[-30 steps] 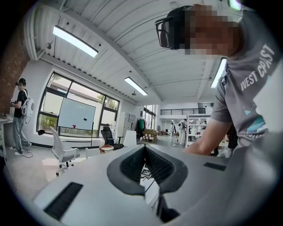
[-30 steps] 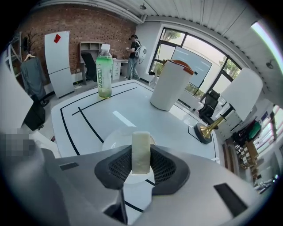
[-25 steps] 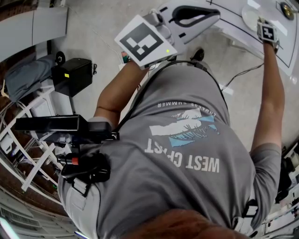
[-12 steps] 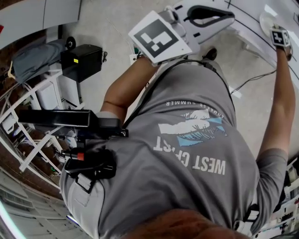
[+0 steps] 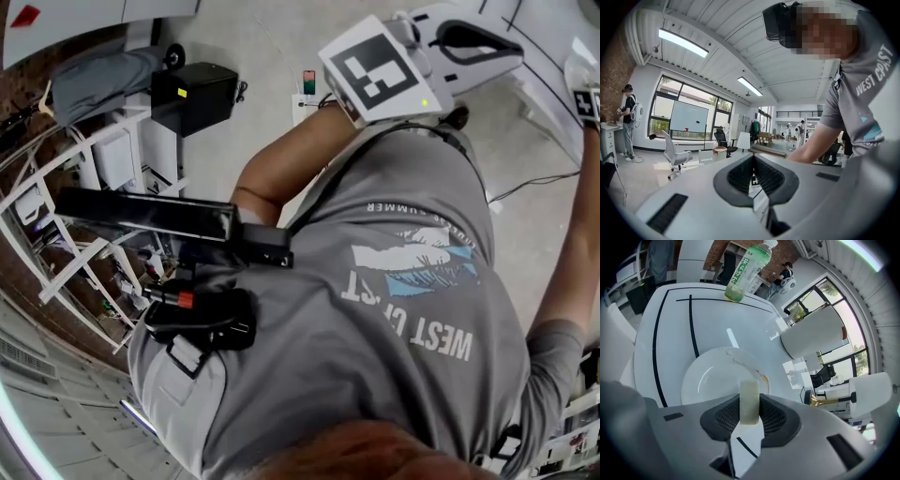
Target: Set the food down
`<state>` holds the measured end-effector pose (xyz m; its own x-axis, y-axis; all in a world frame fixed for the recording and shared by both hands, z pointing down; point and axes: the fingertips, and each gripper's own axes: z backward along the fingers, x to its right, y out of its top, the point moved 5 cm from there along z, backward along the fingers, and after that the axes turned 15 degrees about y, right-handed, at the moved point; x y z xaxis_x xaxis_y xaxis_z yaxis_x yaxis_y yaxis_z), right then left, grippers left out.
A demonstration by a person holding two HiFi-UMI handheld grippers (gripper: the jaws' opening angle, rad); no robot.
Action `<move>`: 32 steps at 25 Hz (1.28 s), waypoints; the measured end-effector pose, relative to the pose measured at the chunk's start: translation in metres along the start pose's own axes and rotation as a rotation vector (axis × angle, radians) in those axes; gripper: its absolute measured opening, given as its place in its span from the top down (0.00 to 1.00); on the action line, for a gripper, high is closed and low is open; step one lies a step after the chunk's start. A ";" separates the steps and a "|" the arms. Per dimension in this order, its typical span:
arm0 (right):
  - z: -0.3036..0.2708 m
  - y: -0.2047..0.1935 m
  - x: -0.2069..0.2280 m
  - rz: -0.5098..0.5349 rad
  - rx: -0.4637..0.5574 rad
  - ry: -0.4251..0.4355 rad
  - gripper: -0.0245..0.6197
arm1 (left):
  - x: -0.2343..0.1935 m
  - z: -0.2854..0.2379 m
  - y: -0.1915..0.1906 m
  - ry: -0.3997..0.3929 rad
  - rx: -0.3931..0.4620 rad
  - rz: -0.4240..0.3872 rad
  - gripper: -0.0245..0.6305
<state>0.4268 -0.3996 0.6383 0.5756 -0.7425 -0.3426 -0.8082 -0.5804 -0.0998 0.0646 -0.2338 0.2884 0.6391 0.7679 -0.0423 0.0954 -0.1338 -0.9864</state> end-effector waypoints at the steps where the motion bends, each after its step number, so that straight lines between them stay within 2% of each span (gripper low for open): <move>1: -0.001 -0.001 -0.001 0.007 -0.008 -0.002 0.80 | 0.000 0.000 -0.001 0.001 0.000 0.000 0.95; 14: -0.008 0.000 -0.006 0.118 -0.065 -0.013 0.80 | 0.000 -0.001 -0.002 0.006 -0.011 -0.002 0.95; 20: -0.002 -0.003 -0.009 0.171 -0.133 -0.041 0.80 | 0.002 0.000 -0.003 0.000 -0.004 -0.002 0.95; 25: -0.014 -0.003 -0.026 0.197 -0.130 0.017 0.80 | 0.001 0.013 0.006 -0.002 0.033 0.004 0.95; 28: -0.018 -0.001 -0.024 0.213 -0.136 0.020 0.80 | 0.000 0.015 0.008 0.002 0.022 0.000 0.95; 32: -0.017 -0.017 -0.029 0.240 -0.173 0.087 0.80 | 0.013 0.006 0.002 -0.004 0.005 -0.007 0.95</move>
<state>0.4262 -0.3738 0.6662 0.3852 -0.8868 -0.2553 -0.8935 -0.4276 0.1371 0.0683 -0.2201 0.2851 0.6356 0.7712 -0.0359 0.0965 -0.1255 -0.9874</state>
